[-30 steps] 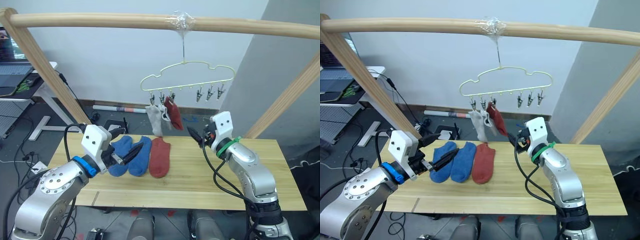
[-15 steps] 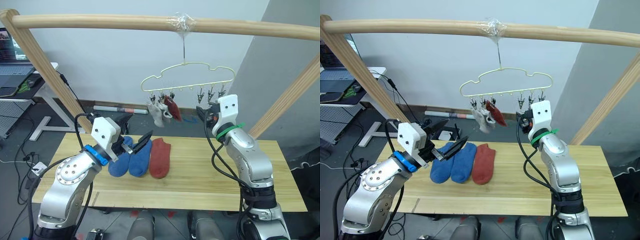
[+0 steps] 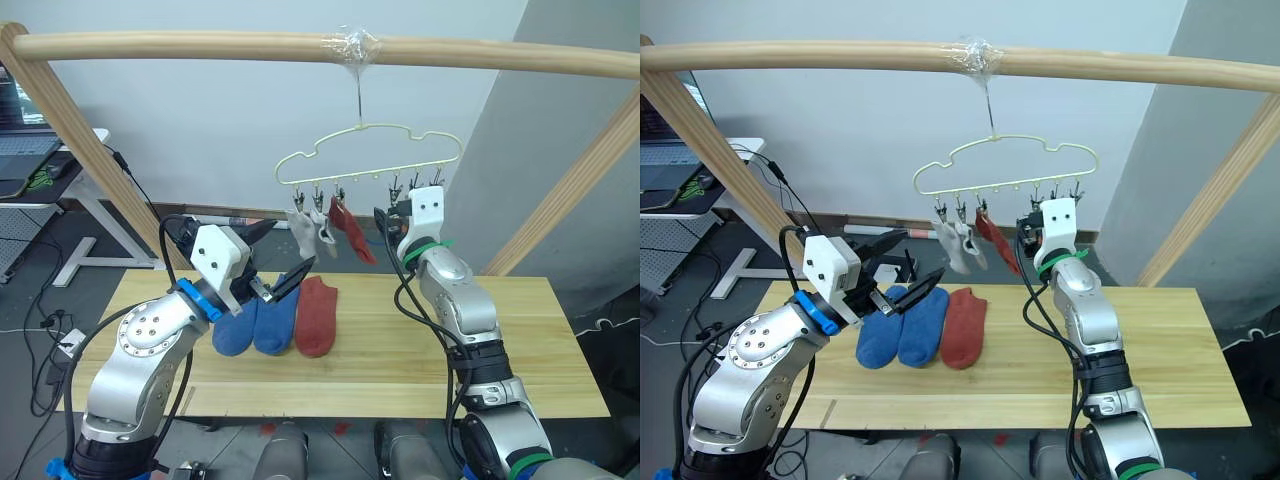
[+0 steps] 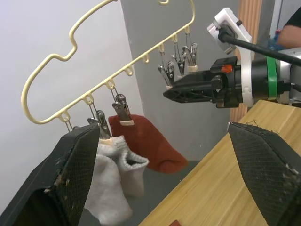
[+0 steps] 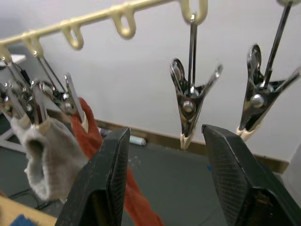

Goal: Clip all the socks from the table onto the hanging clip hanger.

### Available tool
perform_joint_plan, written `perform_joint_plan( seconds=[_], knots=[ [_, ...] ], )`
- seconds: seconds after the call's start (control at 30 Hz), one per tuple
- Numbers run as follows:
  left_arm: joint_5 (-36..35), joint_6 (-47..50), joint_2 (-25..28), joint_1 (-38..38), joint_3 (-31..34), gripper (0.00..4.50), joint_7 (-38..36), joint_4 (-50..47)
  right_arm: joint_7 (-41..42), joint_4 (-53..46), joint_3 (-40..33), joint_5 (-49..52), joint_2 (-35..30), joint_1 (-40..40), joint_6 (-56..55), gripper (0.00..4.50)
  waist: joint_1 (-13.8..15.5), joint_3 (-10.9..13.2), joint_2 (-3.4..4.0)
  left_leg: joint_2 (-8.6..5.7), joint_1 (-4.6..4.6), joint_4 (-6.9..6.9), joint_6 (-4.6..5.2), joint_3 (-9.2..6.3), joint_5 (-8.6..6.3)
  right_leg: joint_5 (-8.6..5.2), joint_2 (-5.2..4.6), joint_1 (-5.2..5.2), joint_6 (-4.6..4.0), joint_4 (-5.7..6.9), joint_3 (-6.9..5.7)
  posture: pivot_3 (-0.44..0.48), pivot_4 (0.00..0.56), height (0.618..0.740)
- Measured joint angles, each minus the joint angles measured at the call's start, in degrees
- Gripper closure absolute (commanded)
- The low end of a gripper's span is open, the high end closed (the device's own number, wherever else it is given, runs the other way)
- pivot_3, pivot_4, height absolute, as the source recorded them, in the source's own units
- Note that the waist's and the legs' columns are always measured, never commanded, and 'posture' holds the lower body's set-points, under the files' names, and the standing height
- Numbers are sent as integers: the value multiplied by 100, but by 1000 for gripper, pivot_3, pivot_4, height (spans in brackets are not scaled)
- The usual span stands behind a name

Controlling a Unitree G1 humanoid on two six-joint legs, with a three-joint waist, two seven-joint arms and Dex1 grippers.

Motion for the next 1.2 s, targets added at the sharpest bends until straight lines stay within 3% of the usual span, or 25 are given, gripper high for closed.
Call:
perform_joint_plan(
  seconds=[0.27, 0.5, 0.7, 1.2],
  knots=[
    [-19, 119, -9, 138, 15, 0, 77, -204, 80, 589, 2, -18, 41, -264, -532, 1970, 13, 0, 0, 1, -2, -2, 1, -3, 0, 2, 2, 0, -1, 0, -1, 201, 120, 740],
    [-150, 285, -48, 145, 46, 0, 230, -369, 182, 417, 229, -44, 157, -253, -579, 1970, 15, 0, 1, 2, 1, -1, 1, -3, 0, 0, 3, 0, 1, 4, -1, 201, 126, 740],
    [-218, 376, -124, -198, 168, 0, 375, -362, 87, 386, 159, -7, 187, -268, -580, 1970, 23, 0, 1, 2, 1, 0, 2, -6, 1, 1, 3, 1, 0, 3, -3, 203, 125, 740],
    [-330, 499, -129, -233, 192, 0, 376, -440, -69, 454, -51, 11, 320, -461, -588, 1970, 23, 0, 1, 2, 0, -1, 2, -7, 1, 3, 3, 0, -1, 3, -4, 210, 123, 740]
  ],
)
